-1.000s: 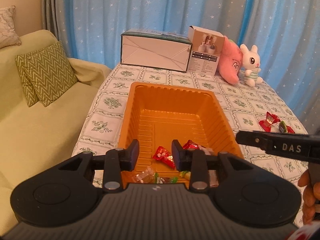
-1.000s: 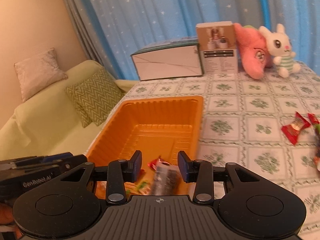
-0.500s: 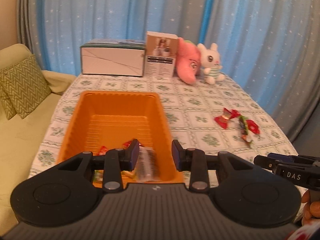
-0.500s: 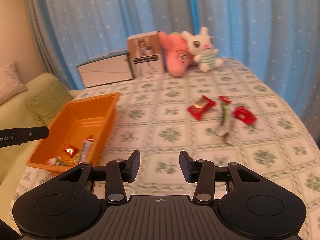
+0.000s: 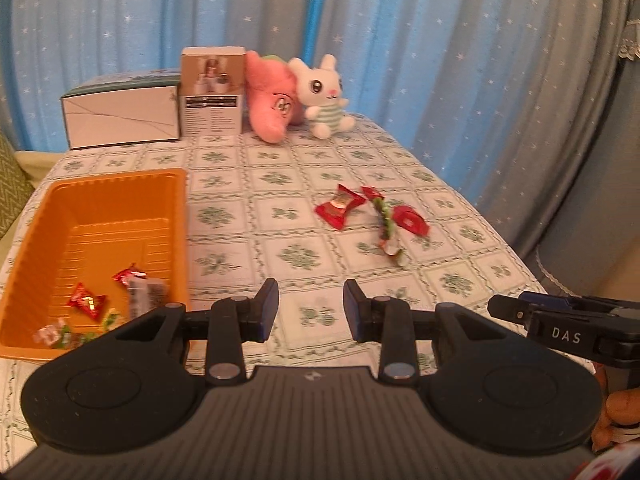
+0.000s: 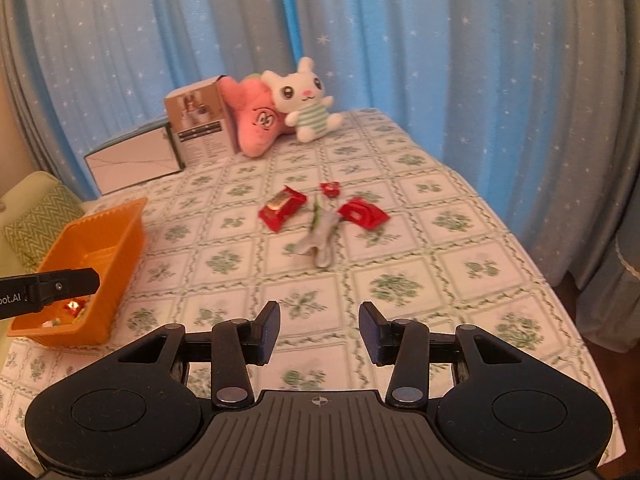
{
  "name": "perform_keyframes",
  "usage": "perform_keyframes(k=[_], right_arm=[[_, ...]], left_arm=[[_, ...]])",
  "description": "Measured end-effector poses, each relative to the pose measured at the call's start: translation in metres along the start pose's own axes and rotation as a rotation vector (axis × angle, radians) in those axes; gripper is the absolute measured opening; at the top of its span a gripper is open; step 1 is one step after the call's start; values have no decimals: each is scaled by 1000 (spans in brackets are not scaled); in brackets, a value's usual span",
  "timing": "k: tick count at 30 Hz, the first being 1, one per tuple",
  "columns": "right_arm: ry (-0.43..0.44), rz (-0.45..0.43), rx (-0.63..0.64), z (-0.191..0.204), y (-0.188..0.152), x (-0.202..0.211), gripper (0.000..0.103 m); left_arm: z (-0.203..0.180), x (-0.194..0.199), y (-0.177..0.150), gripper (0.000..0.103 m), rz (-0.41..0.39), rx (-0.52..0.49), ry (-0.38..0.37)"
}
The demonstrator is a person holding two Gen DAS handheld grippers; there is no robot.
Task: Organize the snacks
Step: 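Move both tools back toward the remaining snacks, then grasp the red packet with the right tool while the left tool grasps the green-striped candy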
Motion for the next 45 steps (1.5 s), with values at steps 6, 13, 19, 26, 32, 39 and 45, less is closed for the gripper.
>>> perform_keyframes(k=[6, 13, 19, 26, 32, 39, 45], right_arm=[[-28, 10, -18, -23, -7, 4, 44], [-52, 18, -28, -45, -11, 1, 44], [-66, 28, -17, -59, -11, -7, 44], [-64, 45, 10, -70, -12, -24, 44], [-30, 36, 52, -73, -7, -40, 44], [-12, 26, 113, -81, 5, -68, 44], [17, 50, 126, -91, 21, -99, 44]], left_arm=[[-24, -13, -8, 31, 22, -26, -22], [-41, -29, -12, 31, 46, -49, -37], [-50, -42, -14, 31, 62, -58, -45], [-58, -61, -15, 31, 83, -62, -49], [-65, -83, -10, 31, 88, -65, -55], [-75, -119, -1, 31, 99, -77, -72], [-81, -155, 8, 31, 108, -81, -89]])
Point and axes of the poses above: each gripper's, at about its wrist camera, not at the fingertips, and x roughly against the way its jaws point, z to its left, y to its top, the point moved 10 cm from there along -x, roughly the way its jaws point, and after that the axes turned 13 degrees about x, right-handed, at the moved point
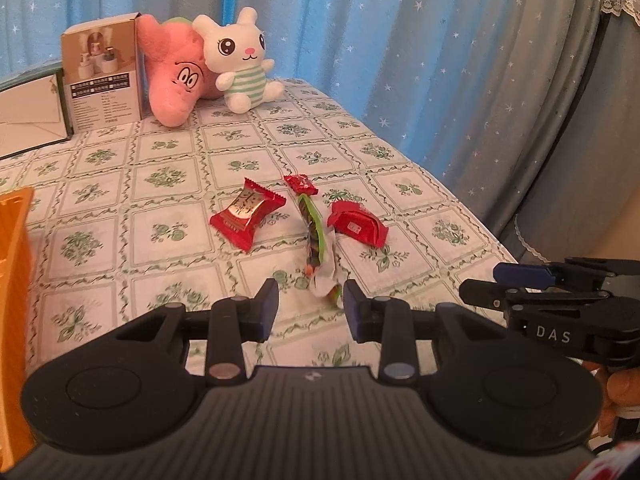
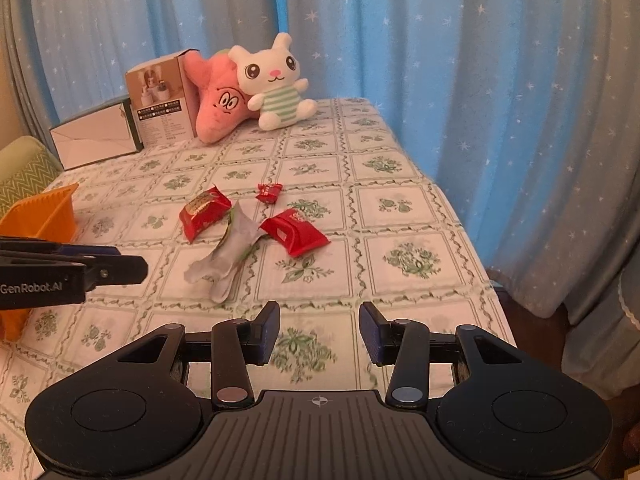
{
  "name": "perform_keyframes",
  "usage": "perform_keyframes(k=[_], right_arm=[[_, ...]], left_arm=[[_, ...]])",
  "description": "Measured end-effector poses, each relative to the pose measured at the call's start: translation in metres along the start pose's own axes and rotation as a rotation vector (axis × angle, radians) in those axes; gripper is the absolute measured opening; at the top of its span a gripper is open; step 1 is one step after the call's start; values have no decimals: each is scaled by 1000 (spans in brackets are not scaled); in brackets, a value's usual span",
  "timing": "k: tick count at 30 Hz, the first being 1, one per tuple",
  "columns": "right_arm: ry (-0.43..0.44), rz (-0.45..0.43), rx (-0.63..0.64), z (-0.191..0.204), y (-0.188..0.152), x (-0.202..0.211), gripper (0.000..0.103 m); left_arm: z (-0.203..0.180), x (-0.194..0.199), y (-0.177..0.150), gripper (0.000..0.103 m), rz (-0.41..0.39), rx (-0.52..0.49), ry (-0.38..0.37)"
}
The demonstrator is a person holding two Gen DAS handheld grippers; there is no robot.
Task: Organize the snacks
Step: 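Grasp the red packet with the right tool while the left tool grasps the green-striped candy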
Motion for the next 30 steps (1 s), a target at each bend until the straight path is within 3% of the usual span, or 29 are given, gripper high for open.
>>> perform_keyframes(k=[10, 21, 24, 30], right_arm=[[75, 48, 98, -2, 15, -60, 53], [129, 20, 100, -10, 28, -89, 54], [122, 11, 94, -13, 30, -96, 54], [125, -9, 137, -11, 41, -111, 54]], left_arm=[[-1, -59, 12, 32, 44, 9, 10], [-9, -105, 13, 31, 100, -7, -32], [-6, -106, 11, 24, 103, -10, -34], [17, -80, 0, 23, 95, 16, -5]])
Point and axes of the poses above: each gripper's, at about its wrist camera, not at the fingertips, and x roughly against the way its jaws point, z to its left, y to its top, the point moved 10 cm from there along -x, roughly the way its jaws point, and after that the axes turned 13 degrees about x, right-handed, at the moved point
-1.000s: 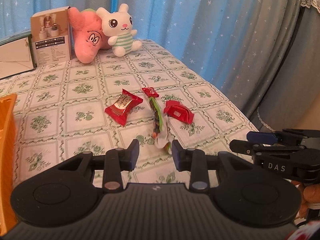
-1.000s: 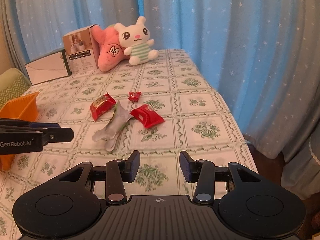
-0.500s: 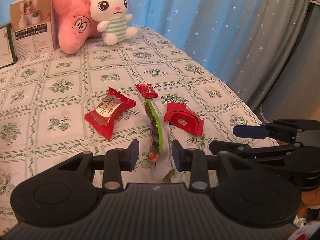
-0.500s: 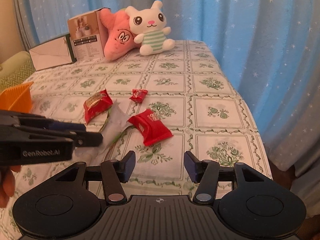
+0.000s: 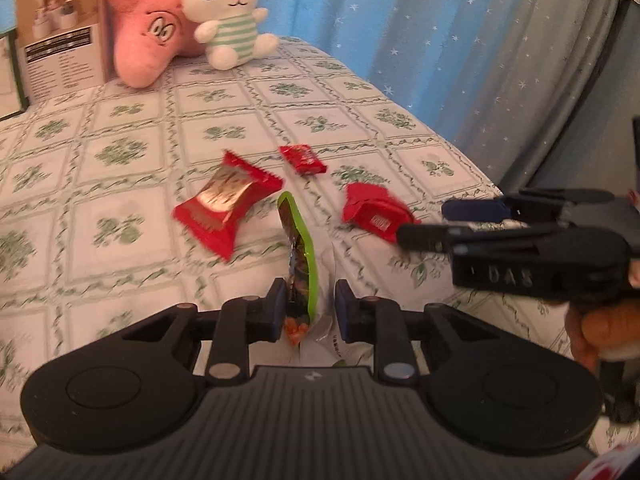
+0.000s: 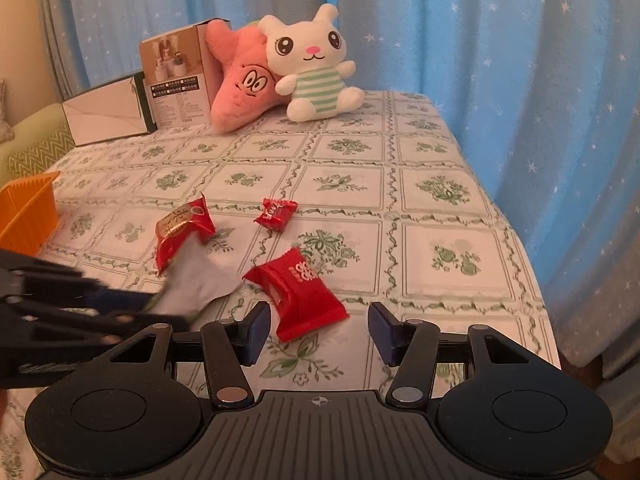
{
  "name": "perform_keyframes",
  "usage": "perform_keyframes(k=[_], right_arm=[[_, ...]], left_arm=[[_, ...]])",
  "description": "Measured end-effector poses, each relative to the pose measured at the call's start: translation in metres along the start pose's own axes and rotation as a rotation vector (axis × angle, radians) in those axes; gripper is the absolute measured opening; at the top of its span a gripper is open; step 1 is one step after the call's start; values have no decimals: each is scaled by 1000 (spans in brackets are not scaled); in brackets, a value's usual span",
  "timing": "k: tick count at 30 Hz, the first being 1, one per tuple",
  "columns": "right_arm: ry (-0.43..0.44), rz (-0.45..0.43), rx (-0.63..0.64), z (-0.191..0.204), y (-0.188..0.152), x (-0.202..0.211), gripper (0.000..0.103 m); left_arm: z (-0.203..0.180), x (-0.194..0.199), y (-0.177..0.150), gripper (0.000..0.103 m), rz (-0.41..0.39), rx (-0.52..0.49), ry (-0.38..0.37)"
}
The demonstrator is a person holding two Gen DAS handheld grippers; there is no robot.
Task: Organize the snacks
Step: 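Grasp the red packet with the right tool while the left tool grasps the green-striped candy, then carry both snacks over the orange tray and open both tools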
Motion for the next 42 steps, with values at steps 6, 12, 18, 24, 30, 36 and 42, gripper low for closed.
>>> perform_keyframes(k=[6, 12, 18, 24, 30, 36, 42], right_arm=[[6, -5, 31, 2, 10, -19, 54], [11, 6, 49, 4, 12, -33, 54], [46, 31, 7, 16, 13, -28, 31], [33, 52, -8, 40, 13, -3, 30], [26, 46, -88, 67, 0, 41, 30], [24, 58, -192, 96, -33, 78, 30], [30, 73, -245, 126, -65, 102, 30]], left_arm=[[21, 26, -18, 23, -15, 21, 24], [32, 34, -26, 23, -25, 44, 32], [34, 38, -29, 23, -34, 40, 40], [41, 55, -42, 22, -41, 71, 55], [46, 83, -65, 22, -42, 81, 81], [50, 116, -94, 22, -39, 80, 100], [58, 136, -123, 22, -22, 61, 139]])
Point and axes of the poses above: each gripper's, at about its wrist camera, not at the fingertips, and x roughly against the way its jaws point, z to its left, y to its top, the point moved 10 cm from there along -x, roughly the way its jaws point, and after that the axes turned 13 degrees about x, right-handed, at the moved point
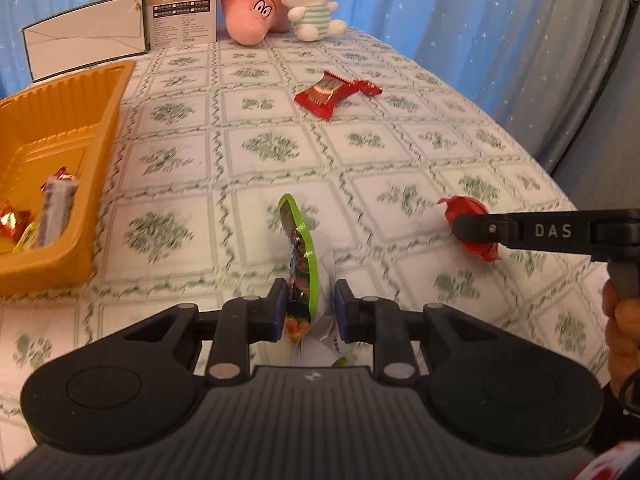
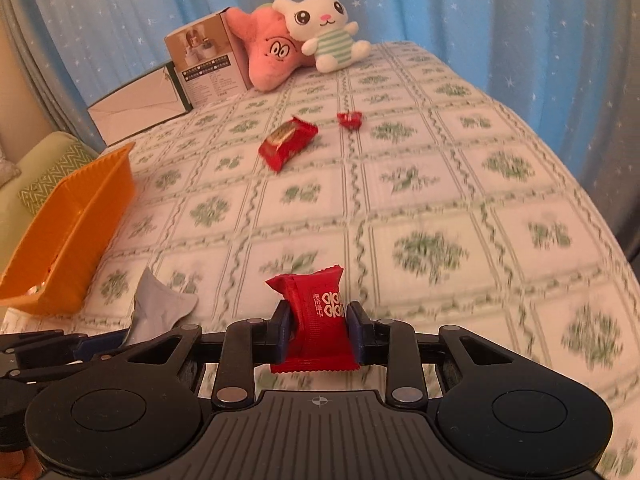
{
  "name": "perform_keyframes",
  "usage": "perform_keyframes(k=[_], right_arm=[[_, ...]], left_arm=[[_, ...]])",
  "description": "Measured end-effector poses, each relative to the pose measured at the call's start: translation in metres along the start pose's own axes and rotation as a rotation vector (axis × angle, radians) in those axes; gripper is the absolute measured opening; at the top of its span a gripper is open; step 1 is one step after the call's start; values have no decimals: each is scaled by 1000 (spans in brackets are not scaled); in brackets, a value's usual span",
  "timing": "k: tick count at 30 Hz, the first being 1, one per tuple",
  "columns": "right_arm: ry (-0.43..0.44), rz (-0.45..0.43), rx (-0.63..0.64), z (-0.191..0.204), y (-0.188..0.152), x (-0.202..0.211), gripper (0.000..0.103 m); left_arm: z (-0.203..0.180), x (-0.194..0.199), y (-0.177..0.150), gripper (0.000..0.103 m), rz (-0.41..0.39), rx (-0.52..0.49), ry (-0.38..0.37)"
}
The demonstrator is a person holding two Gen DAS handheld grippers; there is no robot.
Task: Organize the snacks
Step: 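Carry both snacks over the orange tray and open both tools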
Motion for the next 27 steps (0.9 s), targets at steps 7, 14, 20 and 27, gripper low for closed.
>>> perform_keyframes(k=[7, 14, 20, 27], right_arm=[[-20, -2, 35, 14, -9, 3, 30], [-19, -8, 42, 17, -7, -1, 30], [-34, -27, 74, 20, -4, 2, 30], [-44, -65, 76, 34, 0, 18, 30]], left_arm=[[4, -1, -3, 24, -28, -51, 36], [3, -5, -3, 25, -47, -94, 54], [4, -1, -2, 23, -37, -66, 54], [7, 24, 7, 23, -60, -26, 45]])
Point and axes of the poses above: each gripper's, at about its wrist camera, not at the fingertips, and x roughly against the way its jaws point, z to its left, y to its top, the point moved 10 cm from there along -x, roughly the way its jaws point, and after that the axes turned 13 degrees about x, right-handed, at the moved point
